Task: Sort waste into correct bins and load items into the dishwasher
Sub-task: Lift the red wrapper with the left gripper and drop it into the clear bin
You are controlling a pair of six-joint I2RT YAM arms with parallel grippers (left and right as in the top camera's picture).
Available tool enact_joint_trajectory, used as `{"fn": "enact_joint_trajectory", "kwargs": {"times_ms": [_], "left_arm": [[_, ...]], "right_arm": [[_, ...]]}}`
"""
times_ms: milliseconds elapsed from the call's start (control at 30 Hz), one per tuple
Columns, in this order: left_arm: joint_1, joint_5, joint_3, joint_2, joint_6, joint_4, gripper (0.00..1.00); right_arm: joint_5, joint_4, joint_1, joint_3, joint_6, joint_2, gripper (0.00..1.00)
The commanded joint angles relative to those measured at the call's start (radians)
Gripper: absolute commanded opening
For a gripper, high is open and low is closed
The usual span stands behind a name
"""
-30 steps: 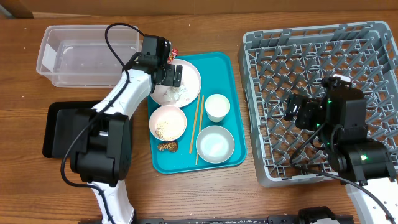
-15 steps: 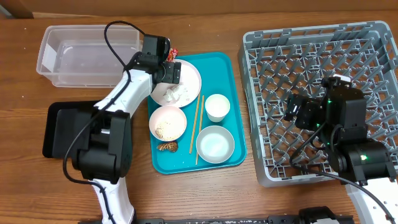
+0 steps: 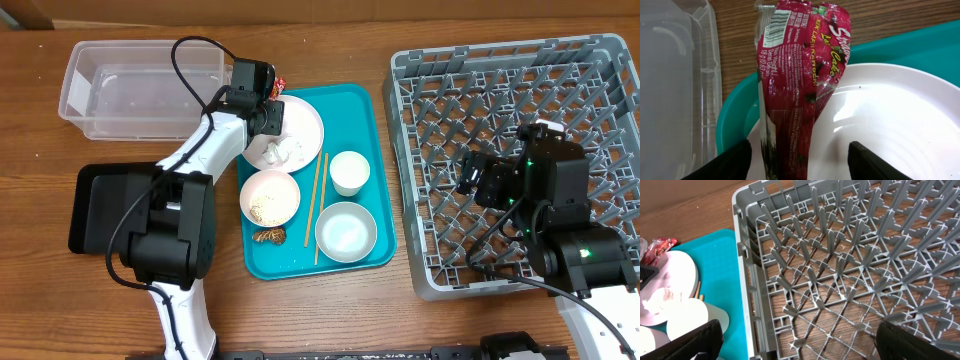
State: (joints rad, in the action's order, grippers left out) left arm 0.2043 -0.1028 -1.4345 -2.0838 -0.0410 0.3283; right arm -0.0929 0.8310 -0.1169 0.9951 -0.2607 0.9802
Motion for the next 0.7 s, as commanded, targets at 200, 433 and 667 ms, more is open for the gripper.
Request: {"fn": "enact_joint_trajectory", "kwargs": {"times_ms": [200,433,667], "left_arm": [[0.008,-0.014,-0.021,-0.010,0.012,0.005,0.54],[0.008,-0.065,-0.021,-0.010,0.012,0.026,0.43],[0.009,-0.065,-0.021,-0.010,0.012,0.029,0.32]], "right_arm": [[0.001,-0.005,0.000,0.032,0.001,-0.007,1.00],[0.001,-0.005,0.000,0.032,0.001,-0.007,1.00],[0.001,-0.005,0.000,0.032,0.001,-0.007,1.00]]}}
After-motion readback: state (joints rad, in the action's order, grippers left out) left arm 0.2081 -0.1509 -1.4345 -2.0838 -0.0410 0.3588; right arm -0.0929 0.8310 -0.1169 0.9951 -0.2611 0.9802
